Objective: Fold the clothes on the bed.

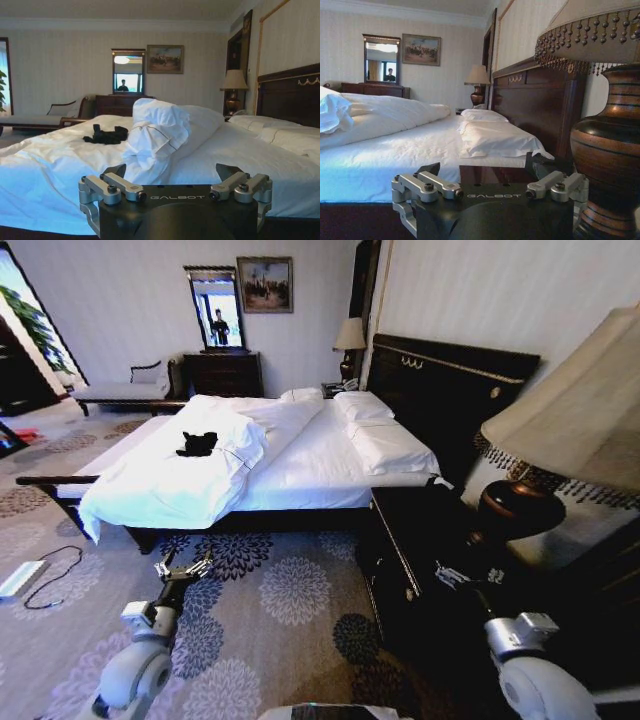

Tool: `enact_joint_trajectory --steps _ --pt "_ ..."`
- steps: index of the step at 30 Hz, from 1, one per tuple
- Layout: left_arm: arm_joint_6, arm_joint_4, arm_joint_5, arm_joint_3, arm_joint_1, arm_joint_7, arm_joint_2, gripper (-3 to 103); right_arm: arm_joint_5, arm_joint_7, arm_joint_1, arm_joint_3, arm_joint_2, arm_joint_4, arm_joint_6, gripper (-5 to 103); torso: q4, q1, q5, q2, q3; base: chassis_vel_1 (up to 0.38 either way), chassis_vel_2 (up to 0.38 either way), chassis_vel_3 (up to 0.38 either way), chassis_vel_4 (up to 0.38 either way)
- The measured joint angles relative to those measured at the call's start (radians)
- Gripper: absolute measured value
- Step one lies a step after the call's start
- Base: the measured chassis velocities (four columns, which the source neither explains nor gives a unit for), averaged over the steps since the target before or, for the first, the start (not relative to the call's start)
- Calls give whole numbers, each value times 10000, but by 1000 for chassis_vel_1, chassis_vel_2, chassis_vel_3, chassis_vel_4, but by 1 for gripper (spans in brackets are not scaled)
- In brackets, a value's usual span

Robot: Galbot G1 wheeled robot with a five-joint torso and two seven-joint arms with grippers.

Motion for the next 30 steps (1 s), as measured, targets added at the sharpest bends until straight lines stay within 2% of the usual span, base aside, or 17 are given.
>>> enact_joint_trajectory --steps 4,19,30 --pt "6 32 61 276 -85 -75 -141 100 -330 -39 -157 40 90 -63 149 100 -2 0 0 0 0 0 0 0 0" --pt "39 172 219 824 -263 -229 -78 100 -583 -81 -283 143 300 -92 373 100 -2 -1 0 0 -1 0 0 0 0" --pt "103 311 227 1007 -458 -275 26 100 -593 -81 -140 35 357 -339 667 100 -2 -2 0 1 -1 -88 96 94 -106"
